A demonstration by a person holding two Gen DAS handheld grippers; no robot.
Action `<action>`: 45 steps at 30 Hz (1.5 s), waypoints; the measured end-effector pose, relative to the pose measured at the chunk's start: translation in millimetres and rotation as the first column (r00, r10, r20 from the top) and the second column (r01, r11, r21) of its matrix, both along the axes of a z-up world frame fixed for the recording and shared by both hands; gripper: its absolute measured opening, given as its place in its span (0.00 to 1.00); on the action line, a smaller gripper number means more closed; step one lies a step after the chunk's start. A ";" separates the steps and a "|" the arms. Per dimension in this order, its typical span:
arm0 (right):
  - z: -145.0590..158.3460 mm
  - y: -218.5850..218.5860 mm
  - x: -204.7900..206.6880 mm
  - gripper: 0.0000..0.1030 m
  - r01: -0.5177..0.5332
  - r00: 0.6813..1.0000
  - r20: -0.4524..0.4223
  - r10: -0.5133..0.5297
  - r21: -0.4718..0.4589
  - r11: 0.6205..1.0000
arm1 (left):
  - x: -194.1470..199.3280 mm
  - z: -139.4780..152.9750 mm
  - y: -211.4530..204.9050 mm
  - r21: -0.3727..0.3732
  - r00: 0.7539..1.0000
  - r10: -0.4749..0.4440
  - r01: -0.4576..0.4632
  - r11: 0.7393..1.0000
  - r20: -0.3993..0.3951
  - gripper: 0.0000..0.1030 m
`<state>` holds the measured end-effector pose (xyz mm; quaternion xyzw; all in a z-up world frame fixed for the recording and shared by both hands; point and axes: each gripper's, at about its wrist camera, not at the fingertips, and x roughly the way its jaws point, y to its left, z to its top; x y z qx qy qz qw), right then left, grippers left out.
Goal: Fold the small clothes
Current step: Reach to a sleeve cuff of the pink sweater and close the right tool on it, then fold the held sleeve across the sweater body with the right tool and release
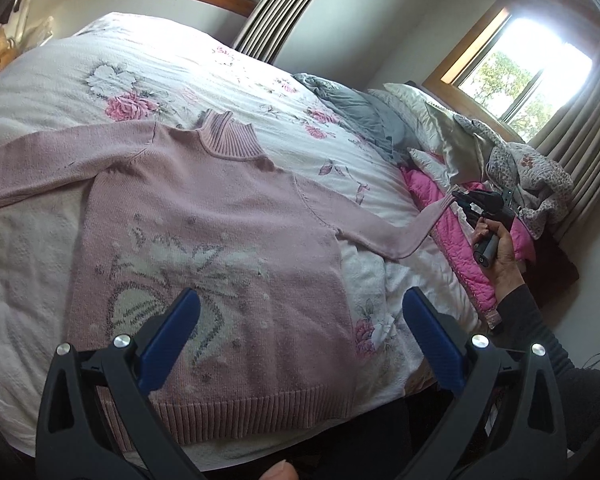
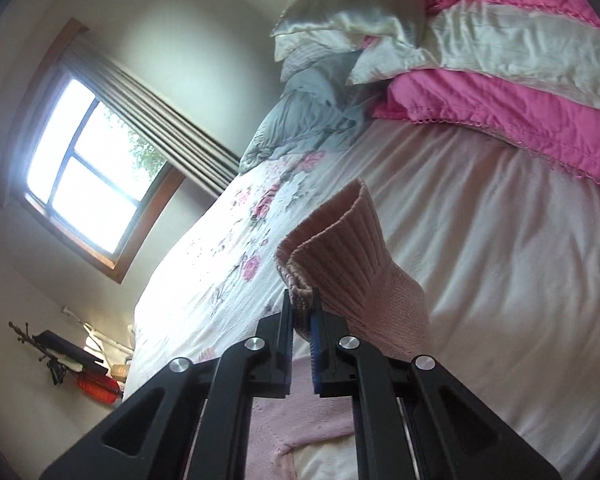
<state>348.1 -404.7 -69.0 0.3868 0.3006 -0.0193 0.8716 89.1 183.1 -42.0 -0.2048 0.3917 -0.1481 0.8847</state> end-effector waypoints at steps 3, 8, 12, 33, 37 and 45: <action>2.8 31.8 13.0 0.07 -0.044 0.999 -0.001 0.044 -0.018 0.999 | 4.6 1.7 4.1 -0.011 1.000 0.003 -0.003 1.000 0.029 0.98; -2.5 95.7 23.6 0.06 -0.118 0.993 -0.015 0.117 -0.048 0.992 | 24.5 -3.0 8.7 -0.069 0.999 -0.034 0.033 0.997 -0.001 0.98; -12.8 151.5 33.0 0.06 -0.179 0.984 -0.042 0.176 -0.094 0.979 | 40.1 -11.8 15.6 -0.122 0.999 -0.044 0.040 0.992 -0.032 0.97; -160.4 328.2 18.3 0.26 -0.488 0.864 -0.312 0.396 -0.324 0.810 | 190.7 -105.0 12.3 -0.482 0.960 -0.192 0.073 0.873 -0.203 0.97; -147.5 308.1 -30.6 0.41 -0.465 0.880 -0.259 0.399 -0.296 0.834 | 246.1 -147.3 -21.5 -0.664 0.917 -0.293 0.043 0.746 -0.270 0.97; -157.9 259.6 -154.2 0.43 -0.398 0.902 -0.248 0.353 -0.162 0.903 | 333.2 -215.3 -90.7 -0.524 0.818 -0.294 -0.011 0.852 -0.494 0.97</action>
